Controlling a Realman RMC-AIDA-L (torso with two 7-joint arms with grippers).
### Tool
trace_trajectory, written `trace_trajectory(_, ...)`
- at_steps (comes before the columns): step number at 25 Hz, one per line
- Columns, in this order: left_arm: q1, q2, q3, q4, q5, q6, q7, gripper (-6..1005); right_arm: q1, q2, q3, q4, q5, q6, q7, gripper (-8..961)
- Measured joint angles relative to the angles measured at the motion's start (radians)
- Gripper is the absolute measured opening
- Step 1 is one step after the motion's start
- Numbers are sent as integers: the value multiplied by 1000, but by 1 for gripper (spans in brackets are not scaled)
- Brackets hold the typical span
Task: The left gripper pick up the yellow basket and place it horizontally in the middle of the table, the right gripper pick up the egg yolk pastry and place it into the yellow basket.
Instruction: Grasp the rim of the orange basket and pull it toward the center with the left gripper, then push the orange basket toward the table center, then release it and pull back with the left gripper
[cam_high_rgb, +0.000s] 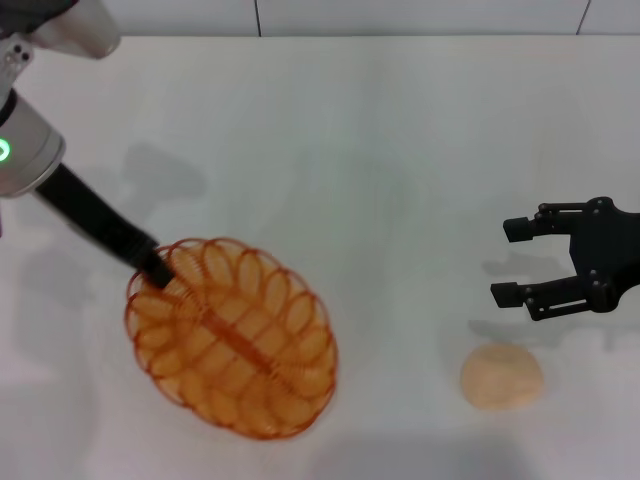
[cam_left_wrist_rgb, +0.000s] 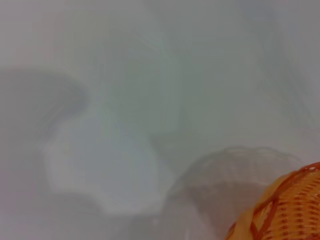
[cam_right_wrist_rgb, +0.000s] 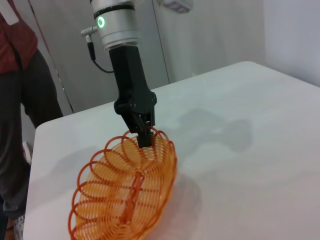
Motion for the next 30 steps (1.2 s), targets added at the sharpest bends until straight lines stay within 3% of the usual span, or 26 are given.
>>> trace_trajectory(10,-40,-14,-9,1,-47,-38,-120,81,1,-1,23,1,5,-8,-1,841)
trace_trajectory(20,-32,4,-100,-25,-60,-156,-224,77,5,-1,24,-3,7,-11,4,842)
trace_trajectory(30,-28,-6,-171,-84,-139,-193,-324,78,11,-2,26,-10,7,-11,7,841)
